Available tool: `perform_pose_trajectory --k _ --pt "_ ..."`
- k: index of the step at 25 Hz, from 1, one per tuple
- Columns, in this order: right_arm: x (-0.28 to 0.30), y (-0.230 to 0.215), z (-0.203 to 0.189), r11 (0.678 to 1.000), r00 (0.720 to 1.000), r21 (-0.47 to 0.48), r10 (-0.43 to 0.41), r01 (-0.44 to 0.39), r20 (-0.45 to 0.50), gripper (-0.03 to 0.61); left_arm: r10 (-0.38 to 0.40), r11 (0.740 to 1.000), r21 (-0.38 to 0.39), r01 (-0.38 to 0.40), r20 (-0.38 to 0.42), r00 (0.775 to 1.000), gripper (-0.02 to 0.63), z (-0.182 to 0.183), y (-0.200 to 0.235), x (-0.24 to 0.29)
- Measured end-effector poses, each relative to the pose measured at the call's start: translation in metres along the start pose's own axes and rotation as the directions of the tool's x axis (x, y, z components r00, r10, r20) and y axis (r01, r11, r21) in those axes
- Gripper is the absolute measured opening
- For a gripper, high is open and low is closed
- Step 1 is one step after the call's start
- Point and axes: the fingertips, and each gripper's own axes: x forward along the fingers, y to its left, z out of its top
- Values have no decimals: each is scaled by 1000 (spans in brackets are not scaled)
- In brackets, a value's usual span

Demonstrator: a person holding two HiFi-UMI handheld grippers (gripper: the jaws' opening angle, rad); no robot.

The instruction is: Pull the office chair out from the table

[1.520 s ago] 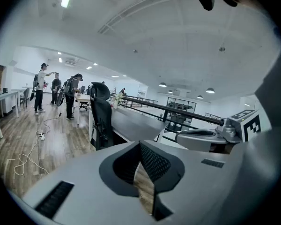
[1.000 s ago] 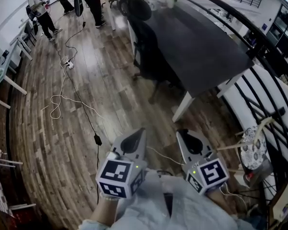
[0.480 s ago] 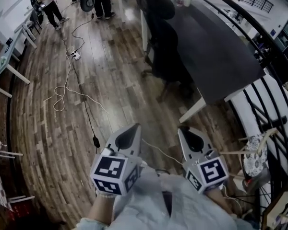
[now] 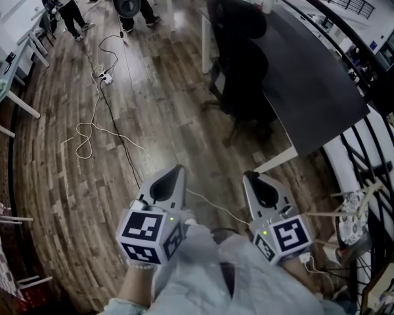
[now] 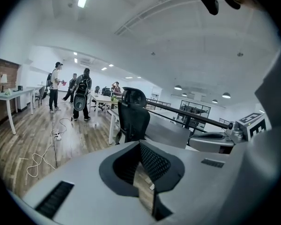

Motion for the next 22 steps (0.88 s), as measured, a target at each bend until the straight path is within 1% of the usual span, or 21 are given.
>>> perform_pose_trajectory --k 3,8,15,18,22 --pt "24 7 6 1000 1000 -6 -10 10 2 5 6 1000 -1 -6 12 1000 5 10 30 3" --pt "61 22 20 1000 1000 -19 -16 16 10 5 1 1000 3 -1 26 1000 5 22 67 2" --pt "100 52 33 998 1000 -66 12 -10 17 5 34 999 -20 -34 35 999 5 21 118 -9" --pt "110 61 35 995 1000 -94 15 -14 12 5 51 998 -37 -50 39 998 5 21 133 -14" --pt "118 67 36 994 1000 -105 30 -30 3 5 72 996 -48 -69 51 996 5 23 145 -21"
